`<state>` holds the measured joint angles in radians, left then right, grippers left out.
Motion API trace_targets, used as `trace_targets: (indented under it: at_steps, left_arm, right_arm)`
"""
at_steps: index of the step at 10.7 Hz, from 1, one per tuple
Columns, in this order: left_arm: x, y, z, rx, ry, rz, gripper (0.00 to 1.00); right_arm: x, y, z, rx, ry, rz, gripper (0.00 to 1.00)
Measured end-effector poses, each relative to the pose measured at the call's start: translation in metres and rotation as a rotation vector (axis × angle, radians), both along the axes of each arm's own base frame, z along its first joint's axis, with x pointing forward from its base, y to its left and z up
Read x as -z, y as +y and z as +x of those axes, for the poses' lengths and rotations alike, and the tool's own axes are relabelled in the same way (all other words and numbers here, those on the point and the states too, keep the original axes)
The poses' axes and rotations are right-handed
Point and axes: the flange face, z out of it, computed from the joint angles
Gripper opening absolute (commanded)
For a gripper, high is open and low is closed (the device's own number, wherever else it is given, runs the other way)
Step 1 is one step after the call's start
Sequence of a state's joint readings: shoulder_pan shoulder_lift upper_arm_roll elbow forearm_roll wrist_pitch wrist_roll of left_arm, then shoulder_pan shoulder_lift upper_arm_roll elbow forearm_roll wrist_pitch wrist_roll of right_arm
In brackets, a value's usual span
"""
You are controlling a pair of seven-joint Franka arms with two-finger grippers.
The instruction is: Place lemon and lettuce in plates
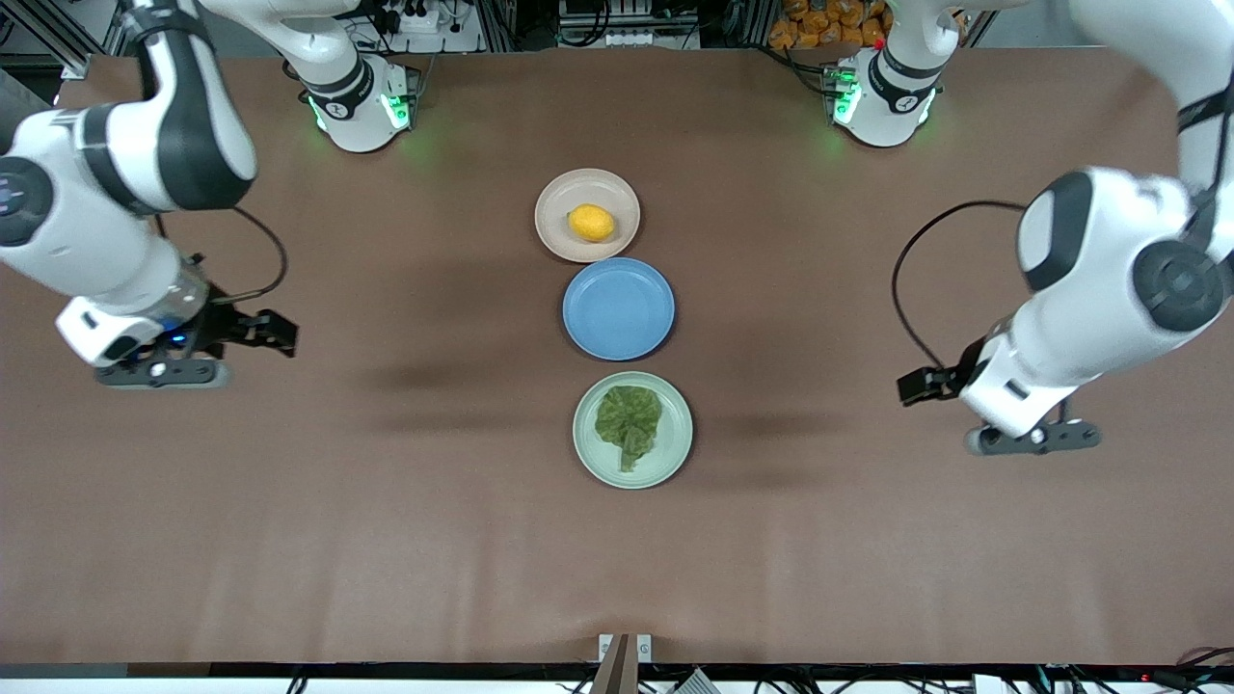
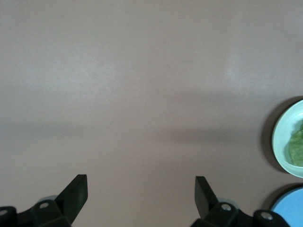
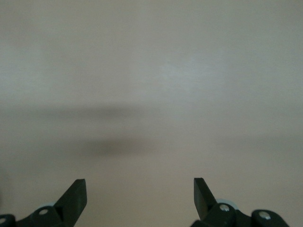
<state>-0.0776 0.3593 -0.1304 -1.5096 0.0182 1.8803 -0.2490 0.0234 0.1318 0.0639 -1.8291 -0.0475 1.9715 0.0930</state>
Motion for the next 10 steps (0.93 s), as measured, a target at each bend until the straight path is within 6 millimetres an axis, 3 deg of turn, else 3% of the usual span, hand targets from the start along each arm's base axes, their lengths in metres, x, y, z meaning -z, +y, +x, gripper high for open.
trace_targets:
  at_steps: [3, 6, 8, 10]
  left_arm:
    - [-0.053, 0.024, -0.021, 0.024, -0.058, 0.006, 1.0]
    - [-0.079, 0.037, -0.05, 0.104, 0.001, 0.027, 1.0]
    - [-0.101, 0.04, -0.07, 0.112, 0.036, 0.037, 1.0]
    - [-0.126, 0.037, -0.089, 0.12, 0.04, 0.043, 1.0]
  right_arm:
    - [0.003, -0.064, 0.002, 0.028, 0.007, -0.013, 1.0]
    - [0.0, -0.09, 0.002, 0.067, 0.002, -0.019, 1.0]
    - [-0.021, -0.099, 0.005, 0.084, -0.011, -0.022, 1.0]
    - [-0.066, -0.102, 0.002, 0.096, 0.011, -0.022, 1.0]
